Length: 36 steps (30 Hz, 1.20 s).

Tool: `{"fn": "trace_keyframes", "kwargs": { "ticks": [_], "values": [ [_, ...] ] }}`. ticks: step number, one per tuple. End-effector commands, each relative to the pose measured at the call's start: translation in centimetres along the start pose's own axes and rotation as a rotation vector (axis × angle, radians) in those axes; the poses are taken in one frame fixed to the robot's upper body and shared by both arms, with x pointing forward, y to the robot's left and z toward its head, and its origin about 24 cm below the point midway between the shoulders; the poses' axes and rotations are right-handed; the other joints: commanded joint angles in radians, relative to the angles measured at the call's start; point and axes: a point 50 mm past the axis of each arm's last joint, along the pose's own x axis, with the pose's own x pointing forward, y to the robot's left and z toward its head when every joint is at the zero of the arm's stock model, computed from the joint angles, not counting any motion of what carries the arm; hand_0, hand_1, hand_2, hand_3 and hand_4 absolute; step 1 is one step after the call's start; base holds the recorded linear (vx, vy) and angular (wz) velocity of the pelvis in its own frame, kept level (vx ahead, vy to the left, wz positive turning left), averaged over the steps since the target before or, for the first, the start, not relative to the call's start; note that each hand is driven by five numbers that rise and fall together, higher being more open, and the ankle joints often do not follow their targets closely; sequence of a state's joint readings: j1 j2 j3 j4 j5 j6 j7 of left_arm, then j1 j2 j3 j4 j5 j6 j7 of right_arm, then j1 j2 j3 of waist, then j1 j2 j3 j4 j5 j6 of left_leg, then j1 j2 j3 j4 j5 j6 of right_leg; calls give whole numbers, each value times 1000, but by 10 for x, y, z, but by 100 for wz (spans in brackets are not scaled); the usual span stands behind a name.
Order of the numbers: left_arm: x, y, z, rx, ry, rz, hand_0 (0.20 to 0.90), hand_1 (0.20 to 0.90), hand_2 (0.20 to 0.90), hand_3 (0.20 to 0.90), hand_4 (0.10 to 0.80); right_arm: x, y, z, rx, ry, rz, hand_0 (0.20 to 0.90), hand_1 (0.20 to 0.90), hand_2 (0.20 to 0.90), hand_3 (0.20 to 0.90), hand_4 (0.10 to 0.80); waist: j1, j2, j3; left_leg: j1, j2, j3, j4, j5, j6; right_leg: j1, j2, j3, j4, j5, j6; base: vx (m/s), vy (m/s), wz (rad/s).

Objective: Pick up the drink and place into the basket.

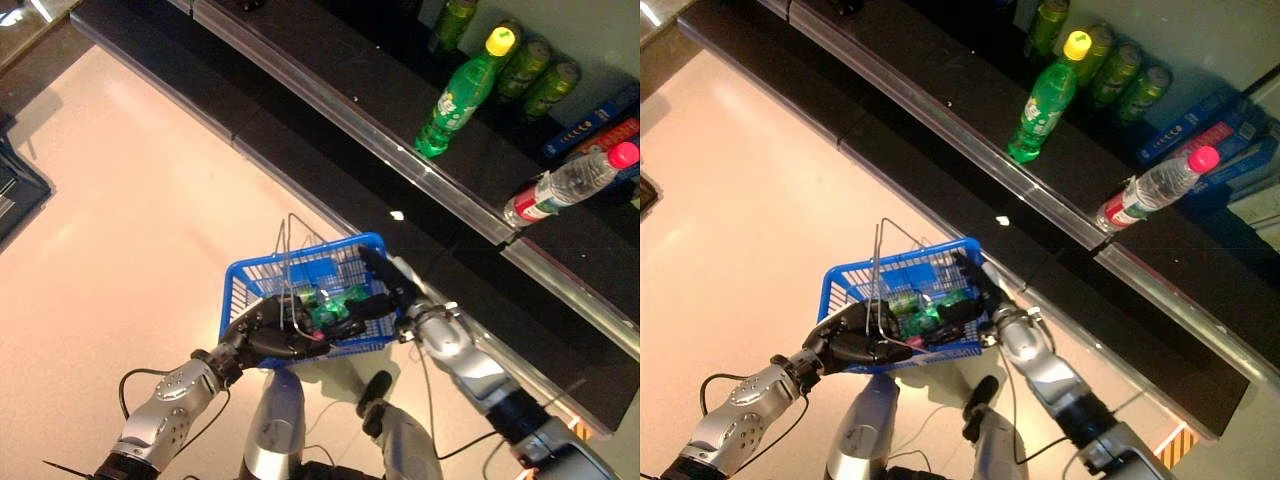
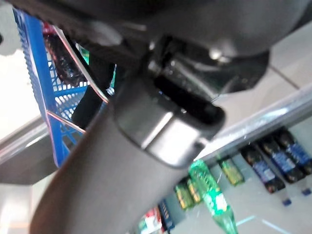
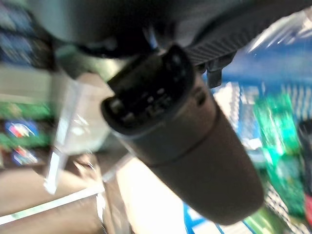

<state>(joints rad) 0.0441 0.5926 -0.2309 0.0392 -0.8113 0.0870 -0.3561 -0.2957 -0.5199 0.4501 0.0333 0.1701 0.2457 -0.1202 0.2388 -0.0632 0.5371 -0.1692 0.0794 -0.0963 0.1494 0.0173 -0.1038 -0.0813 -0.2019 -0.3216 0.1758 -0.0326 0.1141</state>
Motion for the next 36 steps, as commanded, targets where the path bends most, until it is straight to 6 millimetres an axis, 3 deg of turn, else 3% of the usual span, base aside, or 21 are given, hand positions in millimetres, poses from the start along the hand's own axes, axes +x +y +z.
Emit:
{"fn": "trace_keyframes", "kwargs": {
  "ticks": [1,6,10,13,16,17,19,20,22,23,24,26,31,32,34,36],
  "values": [
    [-5,-48,80,56,-570,-269,300,300,300,200,100,-18,-15,32,12,-227,19,900,900,900,900,800,-37,4,-120,23,25,54,9,7,35,34,-15,41,-3,33,3,32,-3,-6],
    [-11,-27,57,9,-511,-94,300,300,300,200,100,-35,-22,45,147,-348,50,900,900,900,900,800,-57,-5,-159,59,37,77,-2,-1,34,60,-11,58,-20,35,10,62,-14,-9],
    [-16,-12,39,-20,-458,45,300,300,300,200,100,-43,-23,43,221,-378,41,900,900,900,900,800,-69,-11,-188,83,44,93,-9,-7,32,76,-12,71,-33,37,16,77,-14,-3],
    [-25,5,16,-38,-390,210,300,300,300,200,100,-50,-25,33,248,-355,5,900,900,900,900,800,-87,-14,-220,109,51,113,-19,-13,31,89,-13,86,-45,41,24,73,4,-14],
    [-39,24,-16,-125,-292,417,300,300,300,200,100,-56,-20,7,361,-250,2,900,900,900,900,800,-109,-16,-261,139,57,140,-37,-17,28,103,-14,106,-63,43,32,76,19,-10],
    [-39,24,-16,-125,-291,418,300,300,300,200,100,-56,-20,7,361,-250,2,900,900,900,900,800,-108,-16,-262,140,57,140,-38,-17,28,103,-14,107,-64,43,32,76,16,-30],
    [-59,40,-52,-211,-190,611,300,300,300,200,100,-63,-10,-32,383,-85,-65,900,900,900,900,800,-130,-21,-295,168,62,167,-61,-21,25,113,-18,124,-87,52,41,54,10,-22],
    [-59,40,-52,-211,-190,611,300,300,300,200,100,-63,-10,-32,383,-84,-65,900,900,900,900,800,-130,-21,-296,169,62,167,-62,-21,25,113,-18,125,-88,52,41,40,12,-10],
    [-74,46,-87,-267,-87,762,300,300,300,200,100,-70,10,-76,458,123,-90,900,900,900,900,800,-150,-21,-323,195,64,188,-85,-21,22,125,-20,140,-117,63,46,46,26,-18],
    [-74,47,-89,-267,-78,773,300,300,300,200,100,-70,11,-79,468,139,-86,900,900,900,900,800,-151,-22,-325,197,65,190,-86,-21,21,125,-21,141,-119,64,47,61,28,-30],
    [-82,49,-107,-267,-5,847,300,300,300,200,100,-79,29,-109,498,287,-95,900,900,900,900,800,-162,-21,-344,214,68,207,-101,-20,15,133,-23,147,-134,71,51,59,18,-35],
    [-87,51,-125,-313,57,908,300,300,300,200,100,-85,40,-131,436,407,-99,900,900,900,900,800,-168,-15,-359,228,70,216,-119,-17,11,141,-26,146,-151,81,55,58,16,-25],
    [-95,53,-158,-339,236,1026,300,300,300,200,100,-110,73,-188,473,745,-77,900,900,900,900,800,-171,0,-391,254,79,224,-165,-8,-2,159,-33,126,-194,100,63,24,5,-9],
    [-94,53,-159,-340,243,1030,300,300,300,200,100,-111,74,-190,476,770,-76,900,900,900,900,800,-171,1,-392,255,79,224,-167,-8,-2,160,-33,126,-195,101,63,30,15,-7],
    [-98,51,-171,-348,305,1055,300,300,300,200,100,-139,85,-220,483,957,-80,900,900,900,900,800,-162,12,-406,268,86,223,-194,0,-9,171,-34,112,-216,107,66,33,15,-4],
    [-102,48,-179,-366,340,1079,300,300,300,200,100,-160,90,-234,487,1084,-78,900,900,900,900,800,-156,21,-415,273,90,221,-216,9,-14,177,-33,103,-231,113,69,17,10,-5]
  ]
}}
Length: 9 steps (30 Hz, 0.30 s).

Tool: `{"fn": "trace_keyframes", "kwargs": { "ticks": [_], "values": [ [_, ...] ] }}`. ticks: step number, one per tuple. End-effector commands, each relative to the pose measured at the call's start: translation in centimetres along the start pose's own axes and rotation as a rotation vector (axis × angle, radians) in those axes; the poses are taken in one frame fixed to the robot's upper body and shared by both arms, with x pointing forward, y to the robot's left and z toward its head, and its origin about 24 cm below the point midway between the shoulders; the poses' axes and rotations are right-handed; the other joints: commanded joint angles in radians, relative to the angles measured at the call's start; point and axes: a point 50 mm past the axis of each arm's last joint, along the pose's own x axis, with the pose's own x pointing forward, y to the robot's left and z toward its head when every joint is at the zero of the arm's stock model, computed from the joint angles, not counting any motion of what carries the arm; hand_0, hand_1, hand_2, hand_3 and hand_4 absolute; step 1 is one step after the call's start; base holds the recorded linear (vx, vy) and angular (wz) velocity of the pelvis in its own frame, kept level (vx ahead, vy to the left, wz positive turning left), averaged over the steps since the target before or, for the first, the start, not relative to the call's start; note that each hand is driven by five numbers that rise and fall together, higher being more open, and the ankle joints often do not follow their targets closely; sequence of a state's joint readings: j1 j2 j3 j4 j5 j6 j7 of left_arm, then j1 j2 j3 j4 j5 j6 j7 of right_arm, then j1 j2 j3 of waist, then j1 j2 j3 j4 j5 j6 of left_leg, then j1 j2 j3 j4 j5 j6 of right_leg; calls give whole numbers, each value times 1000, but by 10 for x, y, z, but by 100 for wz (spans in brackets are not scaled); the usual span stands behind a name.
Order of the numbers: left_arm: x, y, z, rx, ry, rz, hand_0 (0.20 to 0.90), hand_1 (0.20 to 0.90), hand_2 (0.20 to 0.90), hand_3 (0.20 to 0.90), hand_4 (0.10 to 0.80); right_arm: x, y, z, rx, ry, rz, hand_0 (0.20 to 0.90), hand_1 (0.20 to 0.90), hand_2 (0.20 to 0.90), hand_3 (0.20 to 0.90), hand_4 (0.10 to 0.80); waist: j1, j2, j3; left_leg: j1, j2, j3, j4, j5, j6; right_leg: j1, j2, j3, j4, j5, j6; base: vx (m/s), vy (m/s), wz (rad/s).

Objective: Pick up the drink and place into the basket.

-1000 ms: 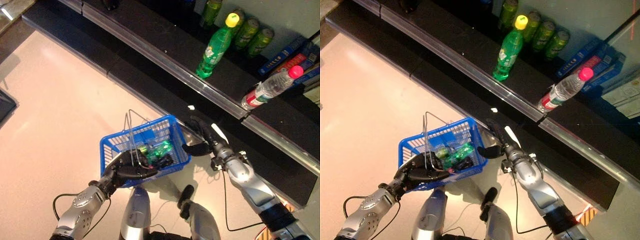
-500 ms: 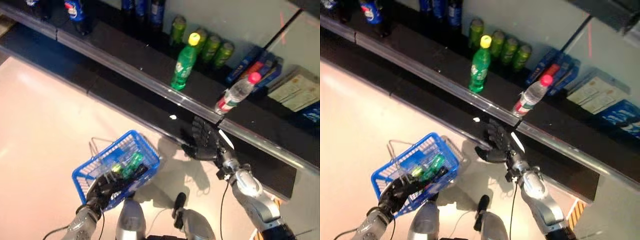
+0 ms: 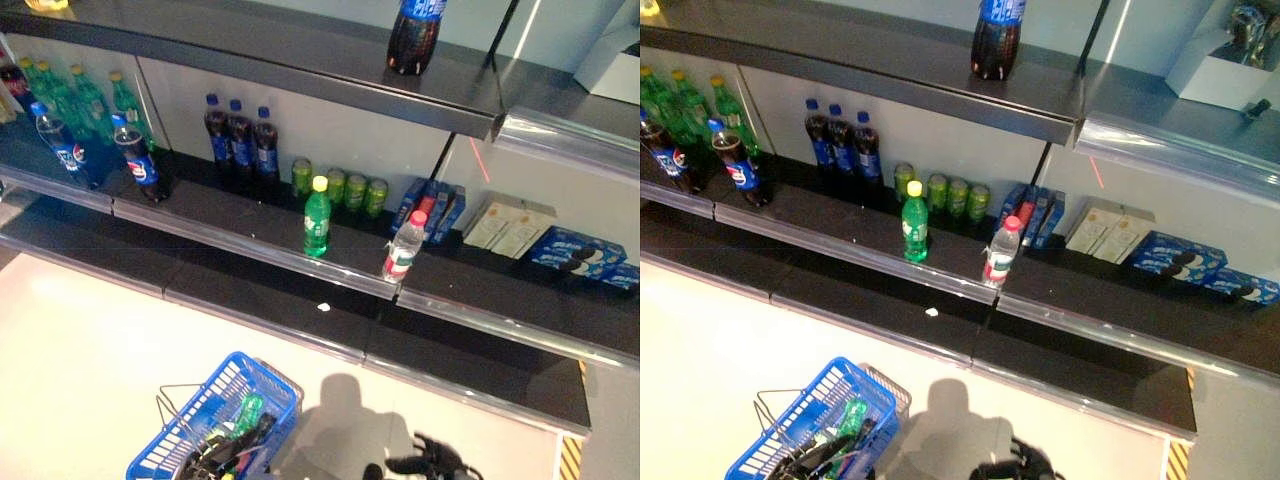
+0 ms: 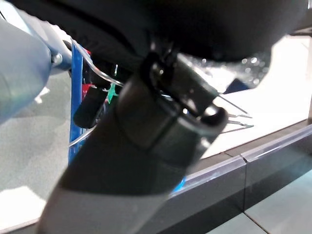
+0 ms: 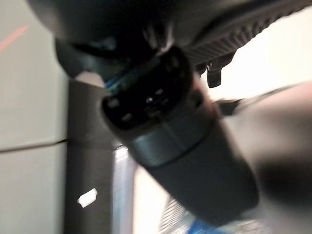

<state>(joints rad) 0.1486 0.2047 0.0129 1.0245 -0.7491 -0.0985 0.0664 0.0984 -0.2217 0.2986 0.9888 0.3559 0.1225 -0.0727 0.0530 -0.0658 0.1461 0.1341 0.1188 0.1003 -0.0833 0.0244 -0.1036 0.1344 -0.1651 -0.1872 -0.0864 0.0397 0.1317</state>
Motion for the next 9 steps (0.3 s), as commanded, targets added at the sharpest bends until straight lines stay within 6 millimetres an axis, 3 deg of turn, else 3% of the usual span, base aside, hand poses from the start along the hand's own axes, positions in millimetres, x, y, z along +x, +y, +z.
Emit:
{"fn": "trace_keyframes", "kwargs": {
  "ticks": [1,3,9],
  "values": [
    [4,-10,36,47,-191,-59,300,300,300,200,100,5,-16,14,-33,-29,-40,900,900,900,900,800,32,26,-26,-31,51,24,12,3,-15,-37,-69,-35,28,41,51,0,9,-5],
    [6,-11,31,63,-156,-42,300,300,300,200,100,5,-20,-1,-153,44,-69,900,900,900,900,800,40,34,-33,-36,54,18,-1,9,-20,-34,-70,-50,22,41,53,0,0,0],
    [6,-5,18,79,-94,-13,300,300,300,200,100,4,-25,-18,-87,144,-78,900,900,900,900,800,40,42,-51,-35,52,13,-2,8,-20,-30,-70,-60,26,33,50,-1,14,8]
  ]
}}
